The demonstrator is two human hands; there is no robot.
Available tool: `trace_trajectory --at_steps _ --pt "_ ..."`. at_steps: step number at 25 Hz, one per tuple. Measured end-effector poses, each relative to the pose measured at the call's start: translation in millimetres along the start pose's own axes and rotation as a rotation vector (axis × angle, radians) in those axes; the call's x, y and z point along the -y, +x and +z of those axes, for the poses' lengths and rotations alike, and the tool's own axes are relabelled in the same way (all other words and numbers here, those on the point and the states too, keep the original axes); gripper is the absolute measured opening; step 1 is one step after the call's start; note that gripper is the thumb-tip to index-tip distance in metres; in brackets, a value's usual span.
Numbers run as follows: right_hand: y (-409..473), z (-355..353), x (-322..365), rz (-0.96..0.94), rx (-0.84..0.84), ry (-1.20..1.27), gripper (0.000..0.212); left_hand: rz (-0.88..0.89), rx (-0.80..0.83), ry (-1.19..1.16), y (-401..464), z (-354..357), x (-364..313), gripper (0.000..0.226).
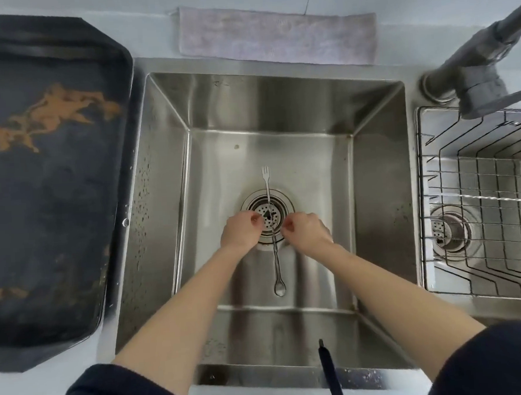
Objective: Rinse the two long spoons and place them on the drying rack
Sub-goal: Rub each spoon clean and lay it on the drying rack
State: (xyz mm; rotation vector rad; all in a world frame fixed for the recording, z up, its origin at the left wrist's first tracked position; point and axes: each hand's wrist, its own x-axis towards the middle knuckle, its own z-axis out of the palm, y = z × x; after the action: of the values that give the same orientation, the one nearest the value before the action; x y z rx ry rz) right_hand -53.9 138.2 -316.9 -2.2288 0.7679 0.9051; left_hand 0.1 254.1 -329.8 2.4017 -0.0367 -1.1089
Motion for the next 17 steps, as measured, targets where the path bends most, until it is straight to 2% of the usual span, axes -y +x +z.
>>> trace_trajectory --at_steps 8,15,17 --pt "14.9 19.4 5.2 0.055 0.054 -0.006 0.028 -0.005 0.083 -0.053 23.3 10.0 -9.0 0.027" --pt "15.0 22.5 13.3 0.031 0.061 0.006 0.017 -0.047 0.095 -0.246 30.0 13.1 -1.7 0.027" --pt "12.8 20.6 15.4 0.022 0.056 0.022 0.020 -0.055 0.075 -0.273 30.6 12.2 -0.5 0.026"
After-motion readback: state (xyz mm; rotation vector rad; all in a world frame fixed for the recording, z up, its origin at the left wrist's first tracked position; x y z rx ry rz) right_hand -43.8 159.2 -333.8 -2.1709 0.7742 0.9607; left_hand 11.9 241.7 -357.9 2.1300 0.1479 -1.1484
